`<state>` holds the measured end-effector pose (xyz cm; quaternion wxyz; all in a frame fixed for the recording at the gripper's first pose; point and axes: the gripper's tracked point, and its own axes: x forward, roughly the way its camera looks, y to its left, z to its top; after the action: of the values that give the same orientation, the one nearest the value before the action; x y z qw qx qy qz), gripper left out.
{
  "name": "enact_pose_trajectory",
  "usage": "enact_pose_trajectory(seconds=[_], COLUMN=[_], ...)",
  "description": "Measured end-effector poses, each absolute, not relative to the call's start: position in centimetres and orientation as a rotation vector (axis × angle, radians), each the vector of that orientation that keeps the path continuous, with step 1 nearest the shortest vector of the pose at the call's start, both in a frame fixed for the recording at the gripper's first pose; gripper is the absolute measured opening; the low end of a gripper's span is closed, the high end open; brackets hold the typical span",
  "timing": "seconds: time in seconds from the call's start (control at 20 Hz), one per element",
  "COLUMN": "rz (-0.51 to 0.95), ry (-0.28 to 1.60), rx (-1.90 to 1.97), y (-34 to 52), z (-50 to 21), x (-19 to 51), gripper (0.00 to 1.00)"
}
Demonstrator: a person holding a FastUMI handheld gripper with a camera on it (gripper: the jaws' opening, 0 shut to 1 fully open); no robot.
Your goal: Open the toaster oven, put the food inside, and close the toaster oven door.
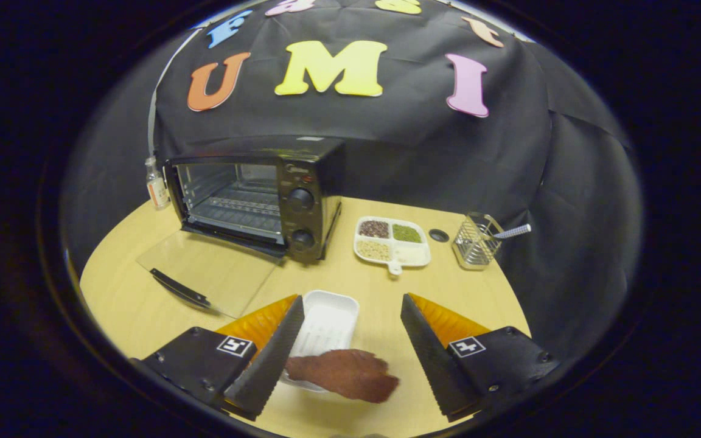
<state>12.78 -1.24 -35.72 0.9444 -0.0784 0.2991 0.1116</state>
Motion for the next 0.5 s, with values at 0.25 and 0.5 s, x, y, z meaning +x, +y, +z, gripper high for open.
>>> enact_pose_trajectory(seconds=[0.25,0.5], rz=[0.39,0.479], ry=[0.817,1.009], rx=[0.058,0.403], y=[-1.9,-0.8], z=[-39.5,-40.8], x=[9.9,7.9], gripper=[0.92,0.61])
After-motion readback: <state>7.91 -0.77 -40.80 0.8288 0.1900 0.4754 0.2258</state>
